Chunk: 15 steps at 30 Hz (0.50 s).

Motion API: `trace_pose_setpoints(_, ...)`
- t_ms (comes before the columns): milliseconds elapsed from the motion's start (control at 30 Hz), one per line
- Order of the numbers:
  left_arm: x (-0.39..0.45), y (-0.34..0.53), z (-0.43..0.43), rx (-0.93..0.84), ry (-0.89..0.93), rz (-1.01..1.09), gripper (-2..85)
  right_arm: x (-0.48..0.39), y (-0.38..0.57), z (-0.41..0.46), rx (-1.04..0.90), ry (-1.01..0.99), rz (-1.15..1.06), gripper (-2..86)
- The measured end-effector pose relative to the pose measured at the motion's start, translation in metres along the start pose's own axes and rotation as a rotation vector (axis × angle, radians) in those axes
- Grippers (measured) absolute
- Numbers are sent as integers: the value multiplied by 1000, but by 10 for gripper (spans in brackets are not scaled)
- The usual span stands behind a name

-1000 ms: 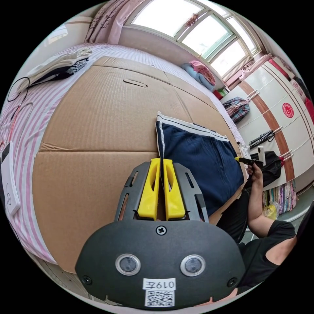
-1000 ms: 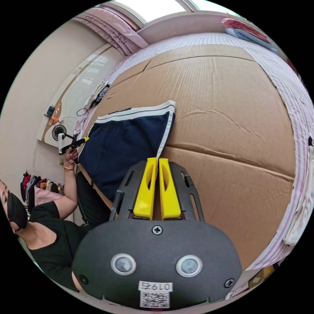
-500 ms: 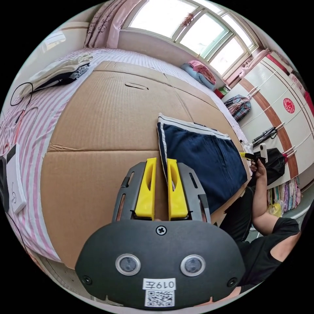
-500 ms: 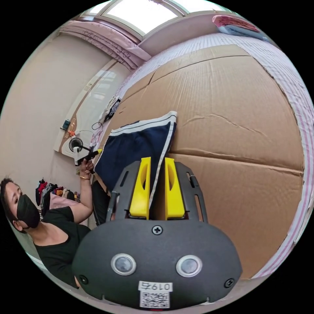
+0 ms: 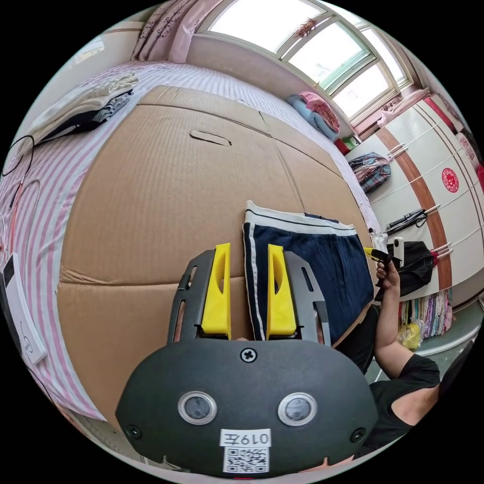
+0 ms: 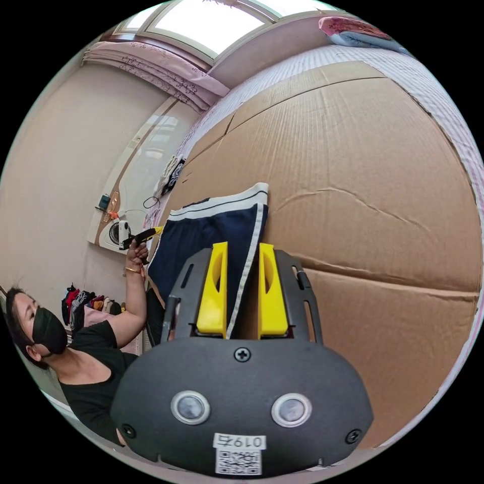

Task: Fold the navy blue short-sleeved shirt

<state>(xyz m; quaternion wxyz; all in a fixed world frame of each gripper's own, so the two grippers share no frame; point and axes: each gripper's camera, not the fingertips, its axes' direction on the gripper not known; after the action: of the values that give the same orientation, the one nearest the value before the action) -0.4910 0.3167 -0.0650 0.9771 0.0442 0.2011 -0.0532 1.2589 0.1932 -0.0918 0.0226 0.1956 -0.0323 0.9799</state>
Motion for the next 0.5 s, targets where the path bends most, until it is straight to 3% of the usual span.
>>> trace_pose_setpoints(500,16,2,24,-4,40,58,22,4,1,11,-1,-7,-42,42)
